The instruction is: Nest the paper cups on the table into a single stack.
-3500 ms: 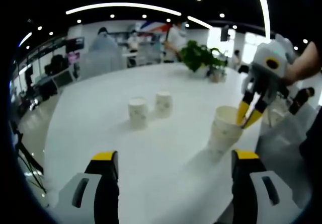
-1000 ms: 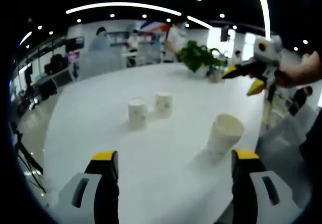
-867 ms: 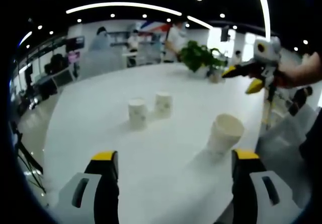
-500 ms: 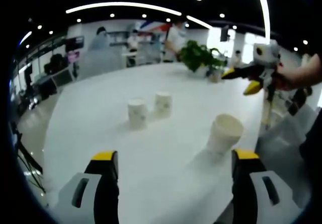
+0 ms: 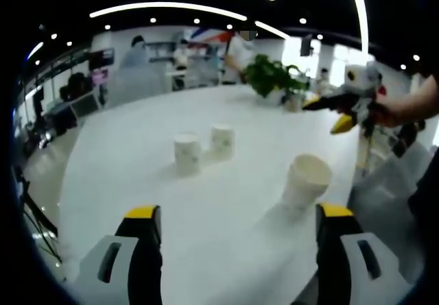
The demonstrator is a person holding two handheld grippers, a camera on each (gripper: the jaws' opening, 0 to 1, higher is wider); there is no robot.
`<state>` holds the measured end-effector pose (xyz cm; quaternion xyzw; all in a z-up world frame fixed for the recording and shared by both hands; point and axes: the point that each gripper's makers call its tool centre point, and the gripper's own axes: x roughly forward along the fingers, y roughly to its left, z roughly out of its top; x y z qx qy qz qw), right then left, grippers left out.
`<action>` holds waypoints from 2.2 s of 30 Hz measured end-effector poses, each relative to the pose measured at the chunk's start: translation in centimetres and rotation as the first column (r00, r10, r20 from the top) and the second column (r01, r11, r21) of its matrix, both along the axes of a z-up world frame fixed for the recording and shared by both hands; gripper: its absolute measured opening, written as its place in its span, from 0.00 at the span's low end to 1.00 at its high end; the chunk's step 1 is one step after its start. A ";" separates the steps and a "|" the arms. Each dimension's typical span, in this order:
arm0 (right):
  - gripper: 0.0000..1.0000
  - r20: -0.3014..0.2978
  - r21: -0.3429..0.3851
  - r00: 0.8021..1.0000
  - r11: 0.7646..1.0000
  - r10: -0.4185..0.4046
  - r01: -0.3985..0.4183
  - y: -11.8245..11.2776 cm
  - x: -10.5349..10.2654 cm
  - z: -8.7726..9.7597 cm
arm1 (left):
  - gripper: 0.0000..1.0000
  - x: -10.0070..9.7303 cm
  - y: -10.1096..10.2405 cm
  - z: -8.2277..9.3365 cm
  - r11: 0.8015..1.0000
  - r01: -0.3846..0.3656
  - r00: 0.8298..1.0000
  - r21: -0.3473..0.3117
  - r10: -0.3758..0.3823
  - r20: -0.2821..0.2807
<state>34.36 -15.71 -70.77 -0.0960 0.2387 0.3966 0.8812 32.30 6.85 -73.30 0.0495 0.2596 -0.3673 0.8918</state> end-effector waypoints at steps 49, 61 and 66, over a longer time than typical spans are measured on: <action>1.00 -0.034 0.059 0.995 0.993 -0.097 0.099 -1.3 0.3 -2.3 | 0.93 3.7 0.2 -1.5 0.999 -0.048 0.999 -0.023 0.048 -0.020; 1.00 -0.061 0.073 0.992 0.991 -0.106 0.111 -1.6 0.8 -2.8 | 0.93 7.3 -0.3 -2.2 0.997 -0.064 0.998 -0.032 0.063 -0.031; 1.00 -0.066 0.075 0.992 0.990 -0.112 0.117 -1.7 1.4 -2.9 | 0.93 8.4 -0.4 -2.7 0.998 -0.058 0.998 -0.030 0.057 -0.037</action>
